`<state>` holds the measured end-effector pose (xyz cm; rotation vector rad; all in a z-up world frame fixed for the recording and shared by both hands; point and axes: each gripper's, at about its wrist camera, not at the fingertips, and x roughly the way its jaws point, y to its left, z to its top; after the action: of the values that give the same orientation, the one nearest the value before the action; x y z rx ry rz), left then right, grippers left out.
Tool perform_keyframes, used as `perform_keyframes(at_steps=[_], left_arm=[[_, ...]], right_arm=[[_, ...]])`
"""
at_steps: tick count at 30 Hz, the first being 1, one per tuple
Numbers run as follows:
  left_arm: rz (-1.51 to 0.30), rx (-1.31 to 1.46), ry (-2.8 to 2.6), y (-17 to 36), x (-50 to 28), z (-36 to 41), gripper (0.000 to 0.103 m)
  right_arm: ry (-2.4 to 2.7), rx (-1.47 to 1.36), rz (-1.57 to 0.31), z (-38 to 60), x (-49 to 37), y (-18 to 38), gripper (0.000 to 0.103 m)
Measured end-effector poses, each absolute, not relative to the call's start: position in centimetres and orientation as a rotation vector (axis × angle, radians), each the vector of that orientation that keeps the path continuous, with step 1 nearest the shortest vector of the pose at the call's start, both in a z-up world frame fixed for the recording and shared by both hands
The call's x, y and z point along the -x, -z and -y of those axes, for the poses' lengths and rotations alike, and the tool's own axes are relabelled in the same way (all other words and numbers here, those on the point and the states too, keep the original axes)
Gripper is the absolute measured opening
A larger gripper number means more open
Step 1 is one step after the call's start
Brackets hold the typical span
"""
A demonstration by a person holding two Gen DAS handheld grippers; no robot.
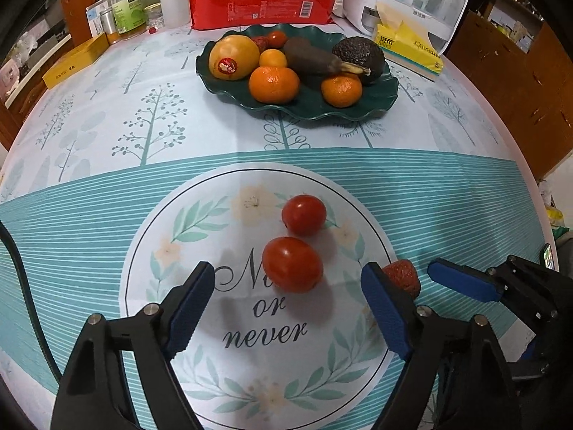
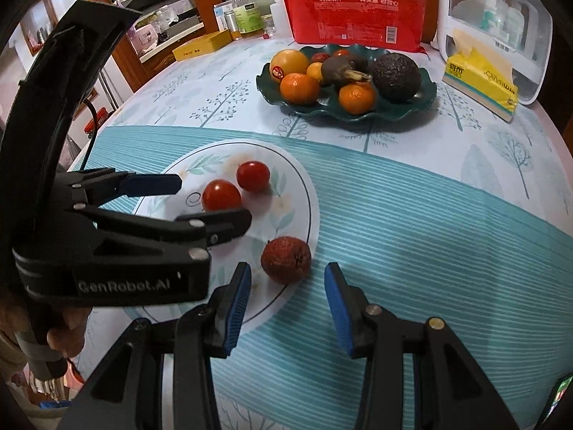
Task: Organize fruits
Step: 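Grasp a cherry tomato with the left tool while the right tool grasps a lychee, then carry the cherry tomato and lychee over the green plate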
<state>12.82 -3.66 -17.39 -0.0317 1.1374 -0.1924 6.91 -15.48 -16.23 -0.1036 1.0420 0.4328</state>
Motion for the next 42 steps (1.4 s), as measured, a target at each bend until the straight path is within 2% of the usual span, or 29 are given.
perform_keyframes(at_steps=[5,10,12,14,15,16,31,36,42], left_arm=[[-1.162,0.060,0.205,18.3,-13.1,3.7,0.066],[-1.149,0.065,0.198,18.4,-13.2,3.8,0.061],[-1.143,0.065,0.194,18.4,-13.1,3.7,0.056],[-1.136,0.074,0.191,18.3,-13.0,3.4,0.041],[-1.136,0.086,0.196,18.3,-13.0,3.2,0.038],[-1.137,0.100,0.203,18.4,-13.1,3.1,0.034],[-1.140,0.177,0.198,17.4,-11.0,0.8,0.033],[-1.122,0.152,0.196,14.0,-10.2,0.0,0.033],[-1.043,0.129,0.224,7.0,-11.2,-0.8,0.033]], right_arm=[[-0.432,0.115,-1.025,15.0,-7.2,16.5,0.043],[-0.430,0.129,-1.013,14.5,-7.5,16.8,0.043],[-0.426,0.138,-1.008,14.4,-7.6,16.9,0.043],[-0.423,0.149,-1.008,14.2,-7.6,17.1,0.039],[-0.423,0.154,-1.012,14.1,-7.6,17.2,0.033],[-0.423,0.157,-1.014,14.1,-7.6,17.3,0.032],[-0.430,0.108,-1.044,14.6,-6.0,17.2,0.031],[-0.443,0.089,-1.042,14.8,-5.6,15.1,0.031],[-0.452,0.052,-0.982,15.9,-7.2,9.3,0.031]])
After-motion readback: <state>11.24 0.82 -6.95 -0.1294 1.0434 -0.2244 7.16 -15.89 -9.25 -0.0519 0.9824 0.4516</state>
